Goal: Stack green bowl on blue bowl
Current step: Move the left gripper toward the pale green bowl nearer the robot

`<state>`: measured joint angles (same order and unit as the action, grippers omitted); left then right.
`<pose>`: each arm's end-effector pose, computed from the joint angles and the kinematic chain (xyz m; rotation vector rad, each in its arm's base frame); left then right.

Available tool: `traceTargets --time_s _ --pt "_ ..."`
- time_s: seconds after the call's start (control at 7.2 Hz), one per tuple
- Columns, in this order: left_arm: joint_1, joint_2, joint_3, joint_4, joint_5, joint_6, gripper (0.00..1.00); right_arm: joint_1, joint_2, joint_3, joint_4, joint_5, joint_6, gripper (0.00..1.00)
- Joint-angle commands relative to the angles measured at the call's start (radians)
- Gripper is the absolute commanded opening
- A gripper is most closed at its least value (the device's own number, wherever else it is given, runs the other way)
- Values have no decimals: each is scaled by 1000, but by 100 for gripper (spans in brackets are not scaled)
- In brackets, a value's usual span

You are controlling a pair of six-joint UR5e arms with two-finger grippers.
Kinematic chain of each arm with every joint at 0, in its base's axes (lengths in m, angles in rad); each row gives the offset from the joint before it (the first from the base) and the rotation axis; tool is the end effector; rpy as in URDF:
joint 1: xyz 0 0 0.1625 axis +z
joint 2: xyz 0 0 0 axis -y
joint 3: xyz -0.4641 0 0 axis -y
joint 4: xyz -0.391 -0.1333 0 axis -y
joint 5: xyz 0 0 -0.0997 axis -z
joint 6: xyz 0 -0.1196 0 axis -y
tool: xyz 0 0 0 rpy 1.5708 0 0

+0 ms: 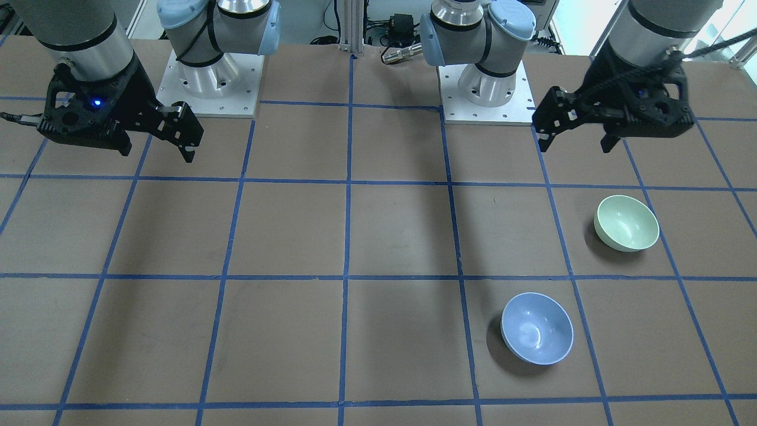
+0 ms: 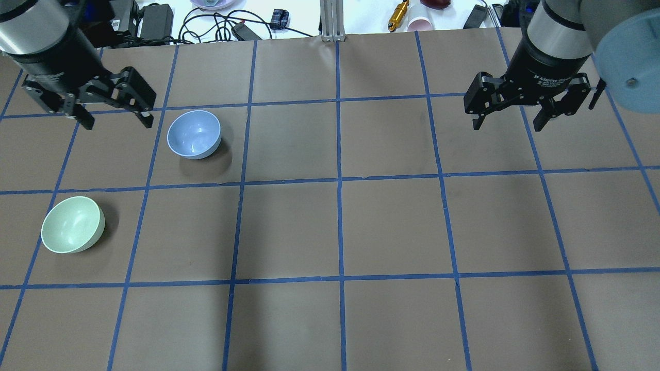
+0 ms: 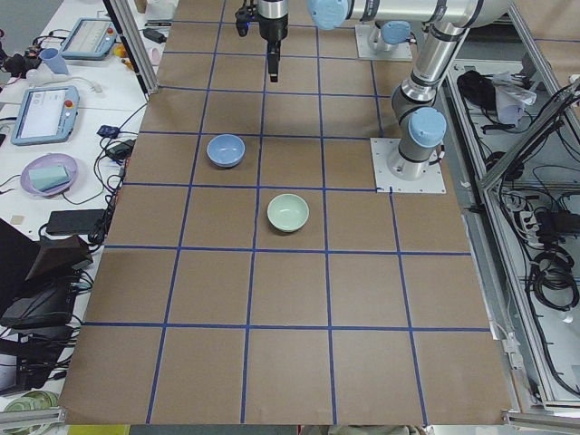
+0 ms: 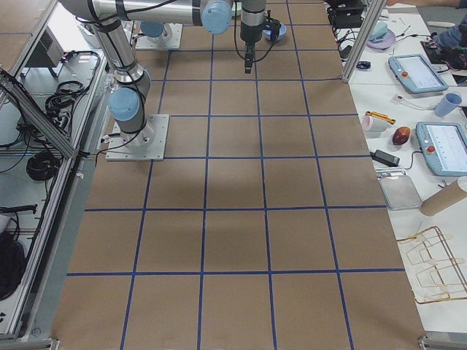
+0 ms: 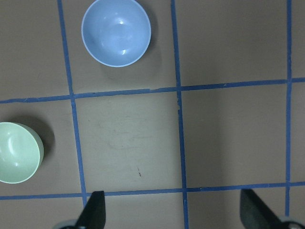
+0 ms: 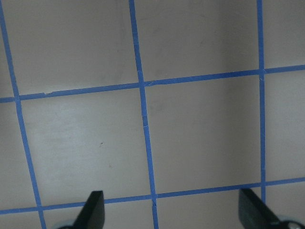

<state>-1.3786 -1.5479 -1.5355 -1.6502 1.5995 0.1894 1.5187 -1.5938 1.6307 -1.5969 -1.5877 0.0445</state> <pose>-0.0364 -0.4929 0.5276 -0.0039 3.1172 0.0409 0.1062 -0.4846 0.4914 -0.1507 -3.1210 -0.0170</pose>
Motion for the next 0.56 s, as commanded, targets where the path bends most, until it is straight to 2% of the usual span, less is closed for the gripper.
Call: traceTargets --time_s 0.0,0.14,0.42 --pt "143 -18 -35 6 4 129 100 0 0 0 0 0 0 100" --pt "198 -35 -64 18 2 225 100 0 0 0 0 0 0 100" --pt "355 -72 -168 171 -7 391 100 0 0 0 0 0 0 100"
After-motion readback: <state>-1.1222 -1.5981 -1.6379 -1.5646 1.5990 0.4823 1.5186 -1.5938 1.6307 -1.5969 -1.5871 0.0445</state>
